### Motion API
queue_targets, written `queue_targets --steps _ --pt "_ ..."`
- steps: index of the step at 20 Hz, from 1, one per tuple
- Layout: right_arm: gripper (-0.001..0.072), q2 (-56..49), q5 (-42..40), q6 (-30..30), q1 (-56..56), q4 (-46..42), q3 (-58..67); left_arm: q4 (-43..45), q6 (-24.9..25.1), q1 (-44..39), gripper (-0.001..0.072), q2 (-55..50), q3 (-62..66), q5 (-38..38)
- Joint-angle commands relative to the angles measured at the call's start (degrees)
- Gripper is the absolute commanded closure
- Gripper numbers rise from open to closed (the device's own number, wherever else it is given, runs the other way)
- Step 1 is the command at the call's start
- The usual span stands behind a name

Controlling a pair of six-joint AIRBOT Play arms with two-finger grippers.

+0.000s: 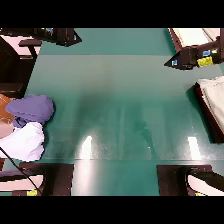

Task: Fold the shirts.

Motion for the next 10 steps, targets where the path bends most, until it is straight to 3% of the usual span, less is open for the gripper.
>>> queue_targets --steps 1,3,5,10 --pt "0.0695 0.0 0.9 0.0 0.0 0.0 0.1 2.9 0.3 1.6 0.0685 1.0 0.0 -4.0" --pt "0.0696 0.0 0.9 0.0 0.0 0.0 0.1 12.5 3.1 4.0 0.0685 3.8 0.0 -13.5" --pt "0.0696 0.0 0.9 0.0 0.0 0.0 0.1 22.8 2.2 7.4 0.0685 7.5 -0.1 -17.4" --pt "0.0695 0.0 0.8 0.0 0.0 0.0 0.1 25.1 -0.1 19.0 0.0669 13.6 -10.4 -21.5"
